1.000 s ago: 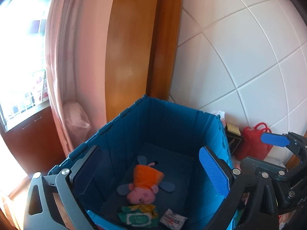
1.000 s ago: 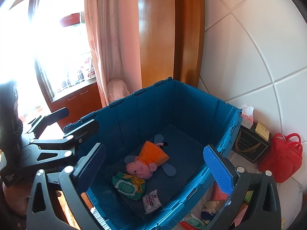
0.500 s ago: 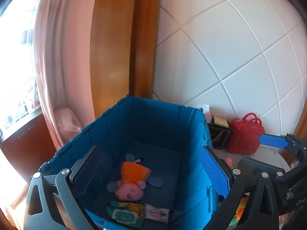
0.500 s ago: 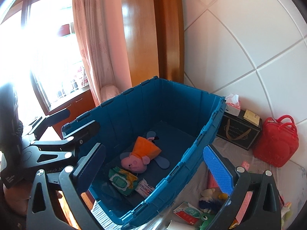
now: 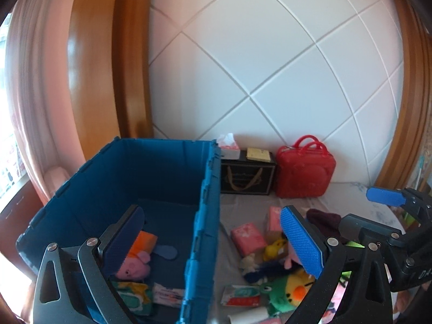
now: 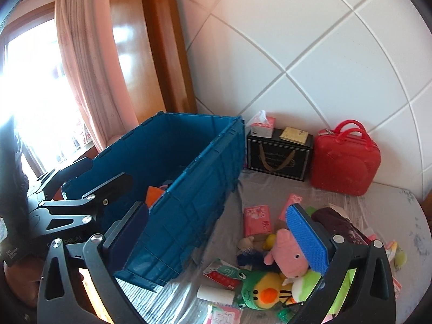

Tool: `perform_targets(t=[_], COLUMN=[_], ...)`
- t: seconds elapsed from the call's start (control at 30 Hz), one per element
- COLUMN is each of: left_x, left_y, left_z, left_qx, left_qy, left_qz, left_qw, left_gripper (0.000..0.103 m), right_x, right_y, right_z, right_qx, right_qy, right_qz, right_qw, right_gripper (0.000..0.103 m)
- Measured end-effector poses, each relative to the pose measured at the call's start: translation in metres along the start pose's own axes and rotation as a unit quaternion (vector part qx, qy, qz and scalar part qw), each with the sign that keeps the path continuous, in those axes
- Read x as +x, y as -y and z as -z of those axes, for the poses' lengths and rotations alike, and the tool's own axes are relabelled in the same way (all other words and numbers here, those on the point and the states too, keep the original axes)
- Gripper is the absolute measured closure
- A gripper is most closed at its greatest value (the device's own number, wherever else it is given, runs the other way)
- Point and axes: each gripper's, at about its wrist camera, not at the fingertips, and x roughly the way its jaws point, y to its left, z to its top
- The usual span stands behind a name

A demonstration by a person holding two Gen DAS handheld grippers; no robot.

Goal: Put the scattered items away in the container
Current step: 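Move both tools back toward the remaining toys on the table, then grasp the green frog plush with the left tool while the right tool approaches the pile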

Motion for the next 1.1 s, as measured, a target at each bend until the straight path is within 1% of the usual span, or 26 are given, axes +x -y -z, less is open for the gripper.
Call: perform_targets(t=[0.2,0.3,0.43,0.6,0.87,1.0,1.1], left_x=[0.011,0.02,0.031,0.042,0.067,0.08,0.092], left_y=[0.063,0.095,0.138,0.194,0.266,0.297,0.318], left_z=[0.002,0.008,0.025,0.048,0.083,0.101,0.12], left_qx=[0.029,0.043,0.064,0.089,0.126,0.155,0.184], left_qy=[-0.014,-0.026,-0.048,-0.072,-0.12,-0.136,-0.147], left_qz=[0.033,0.055,0.073,0.092,0.121,0.126,0.126], left_qw=[0.999,0.9972,0.9941,0.9892,0.9773,0.9704,0.9635], left_gripper=[0.001,0.001,0.001,0.001,0.001,0.001,0.001], right_x=[-0.029,-0.042,-0.056,-0.082,-0.113,-0.127,-0.133], right_y=[0.066,0.097,0.138,0.193,0.276,0.306,0.324], right_z=[0.023,0.035,0.053,0.09,0.153,0.176,0.194], right_qx=[0.038,0.053,0.078,0.103,0.16,0.179,0.195], right_qy=[-0.005,-0.011,-0.022,-0.034,-0.071,-0.084,-0.096], right_qz=[0.04,0.065,0.094,0.133,0.18,0.195,0.203], right_qw=[0.998,0.996,0.992,0.985,0.968,0.961,0.955], right_gripper=[0.0,0.0,0.0,0.0,0.0,0.0,0.0])
